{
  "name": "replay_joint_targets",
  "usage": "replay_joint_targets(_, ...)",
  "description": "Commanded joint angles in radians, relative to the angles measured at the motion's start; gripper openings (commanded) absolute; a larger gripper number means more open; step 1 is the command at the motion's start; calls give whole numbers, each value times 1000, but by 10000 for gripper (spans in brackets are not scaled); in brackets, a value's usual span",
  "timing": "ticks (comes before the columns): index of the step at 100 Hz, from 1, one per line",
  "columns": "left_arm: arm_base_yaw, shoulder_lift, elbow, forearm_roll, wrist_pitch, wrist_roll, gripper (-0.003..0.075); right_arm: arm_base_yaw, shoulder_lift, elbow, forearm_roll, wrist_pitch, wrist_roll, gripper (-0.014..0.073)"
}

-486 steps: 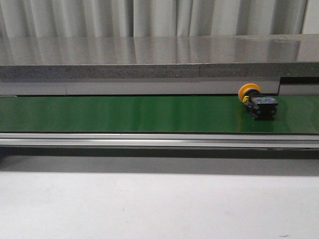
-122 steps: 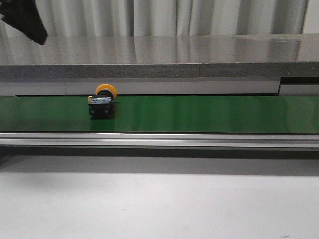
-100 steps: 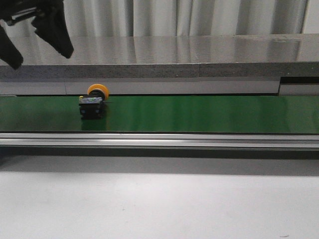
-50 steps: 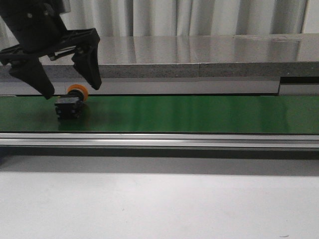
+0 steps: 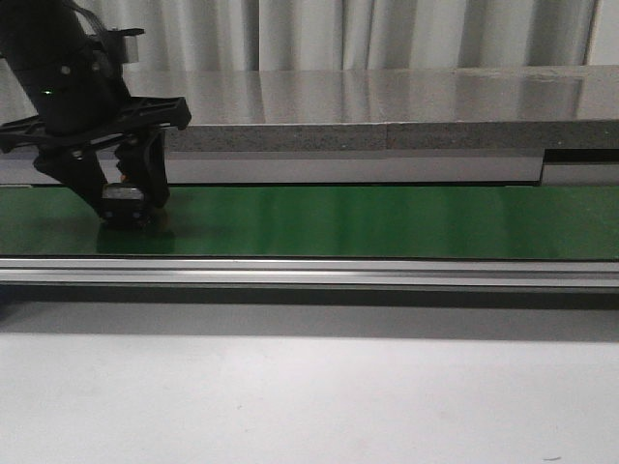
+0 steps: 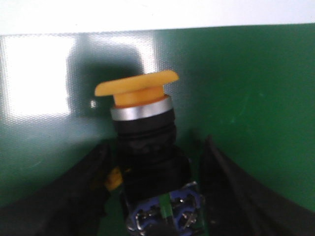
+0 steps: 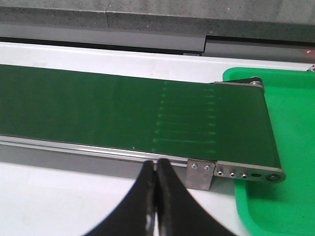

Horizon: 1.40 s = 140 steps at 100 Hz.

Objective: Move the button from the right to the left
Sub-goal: 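Lift the button off the belt and carry it over the blue tray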

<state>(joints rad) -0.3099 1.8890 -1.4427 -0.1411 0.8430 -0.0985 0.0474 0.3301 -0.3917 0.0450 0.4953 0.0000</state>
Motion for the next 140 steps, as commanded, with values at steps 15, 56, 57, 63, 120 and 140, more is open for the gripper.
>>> replay_joint_targets(15, -3, -58, -31, -11, -29, -12, 272, 1, 4, -26, -4, -80, -6, -67)
replay_joint_targets(56, 118, -254, -31, 35, 61, 21, 272, 1, 4, -26, -4, -80, -6, -67)
replay_joint_targets(57, 126, -257, -31, 37, 67, 24, 272, 1, 4, -26, -4, -80, -6, -67)
replay_joint_targets(63, 160, -284, -31, 41, 97, 56, 272, 1, 4, -26, -4, -80, -6, -67)
replay_joint_targets(120, 562, -344, 22, 54, 188, 296, 272, 1, 4, -26, -4, -80, -6, -67)
replay_joint_targets(140, 636, -301, 76, 81, 162, 331, 272, 1, 4, -26, -4, -80, -6, -67)
